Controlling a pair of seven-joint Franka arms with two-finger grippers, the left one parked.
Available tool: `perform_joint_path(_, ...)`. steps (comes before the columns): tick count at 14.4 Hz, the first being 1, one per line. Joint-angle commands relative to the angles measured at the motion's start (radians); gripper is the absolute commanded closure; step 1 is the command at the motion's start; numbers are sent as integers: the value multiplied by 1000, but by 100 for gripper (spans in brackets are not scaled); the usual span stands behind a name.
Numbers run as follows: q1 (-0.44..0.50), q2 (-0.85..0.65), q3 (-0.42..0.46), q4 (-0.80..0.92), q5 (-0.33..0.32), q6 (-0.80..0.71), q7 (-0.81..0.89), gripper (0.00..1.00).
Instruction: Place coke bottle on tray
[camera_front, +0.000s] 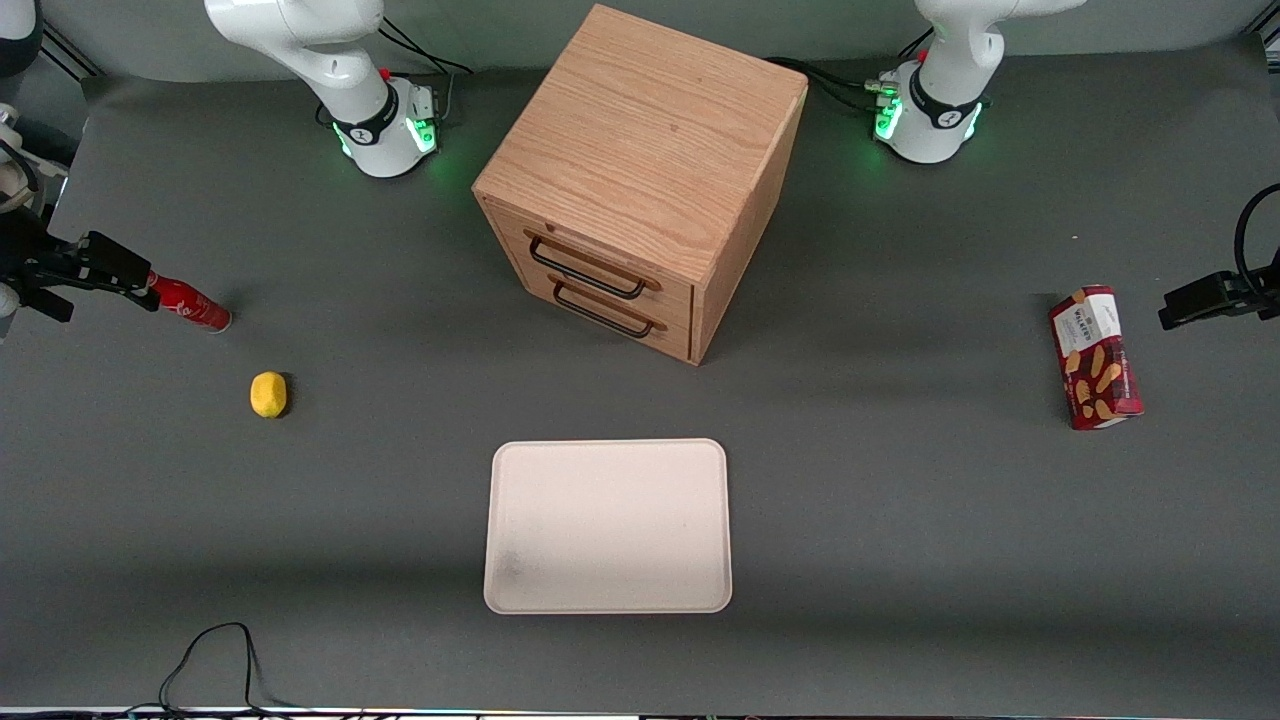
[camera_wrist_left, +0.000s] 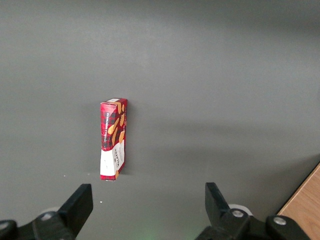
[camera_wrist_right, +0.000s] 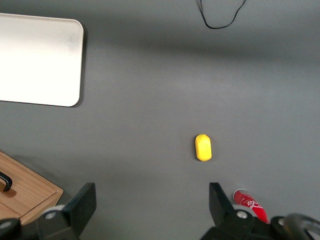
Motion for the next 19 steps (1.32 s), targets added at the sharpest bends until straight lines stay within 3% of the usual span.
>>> perform_joint_path(1,13,6,-12,24,-10,-35,-14,0)
perform_joint_path(15,14,-13,-13,-5,-23,-42,-17,0)
perform_joint_path(17,14,-25,-16,-13,-49,-68,-24,0)
perform_joint_path(19,14,-37,-51,-29,-55,-68,-81,0)
